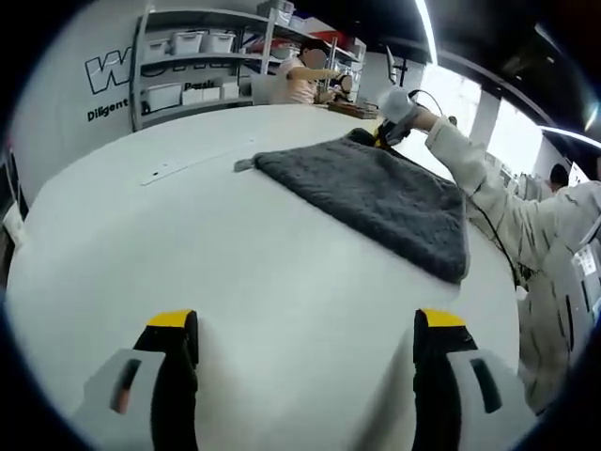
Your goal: Open the folded towel by lifting each exposed corner and separating the folded layers until the towel lies flat within the target outline without major curled edges
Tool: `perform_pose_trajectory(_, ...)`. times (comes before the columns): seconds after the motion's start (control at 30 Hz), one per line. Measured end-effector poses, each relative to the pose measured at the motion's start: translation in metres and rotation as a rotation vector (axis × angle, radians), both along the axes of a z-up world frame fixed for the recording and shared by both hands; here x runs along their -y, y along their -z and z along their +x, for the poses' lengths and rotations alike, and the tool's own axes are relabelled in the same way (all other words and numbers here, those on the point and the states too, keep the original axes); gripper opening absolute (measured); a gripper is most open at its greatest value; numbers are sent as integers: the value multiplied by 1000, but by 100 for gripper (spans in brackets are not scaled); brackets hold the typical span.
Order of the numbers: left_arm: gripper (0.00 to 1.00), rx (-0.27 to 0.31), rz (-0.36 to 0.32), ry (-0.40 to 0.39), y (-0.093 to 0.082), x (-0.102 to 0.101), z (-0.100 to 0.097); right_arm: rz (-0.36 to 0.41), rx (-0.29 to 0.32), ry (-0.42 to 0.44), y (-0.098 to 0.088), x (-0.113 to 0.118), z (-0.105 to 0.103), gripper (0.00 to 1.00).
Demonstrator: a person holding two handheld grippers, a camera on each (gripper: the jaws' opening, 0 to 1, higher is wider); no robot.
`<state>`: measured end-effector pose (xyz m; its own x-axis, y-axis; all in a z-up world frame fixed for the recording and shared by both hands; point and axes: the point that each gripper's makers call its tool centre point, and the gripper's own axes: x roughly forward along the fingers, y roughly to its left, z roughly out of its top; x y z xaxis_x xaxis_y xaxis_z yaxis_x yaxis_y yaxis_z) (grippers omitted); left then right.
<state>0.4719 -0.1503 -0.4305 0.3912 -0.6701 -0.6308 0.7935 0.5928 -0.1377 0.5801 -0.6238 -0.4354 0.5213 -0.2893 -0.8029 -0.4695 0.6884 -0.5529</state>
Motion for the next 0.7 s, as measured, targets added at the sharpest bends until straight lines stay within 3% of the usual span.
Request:
perform_pose_trajectory(0.1, 94, 0, 2, 3, 0, 0, 1, -12, 26, 23, -5, 5, 2, 16)
perform_pose_trajectory(0.2, 94, 1, 4, 2, 0, 0, 0, -65, 48, 46, -13, 11, 3, 29)
perform_pose_trajectory(0.5, 94, 3, 2, 2, 0, 1, -2, -97, 79, 103, -28, 20, 0, 60)
perform_pose_trajectory(0.63, 94, 4, 2, 3, 0, 1, -4, -127, 112, 187, -44, 30, -11, 81)
perform_pose_trajectory(0.7, 94, 5, -1, 1, -1, 1, -4, -116, 132, 215, -49, 31, -12, 86)
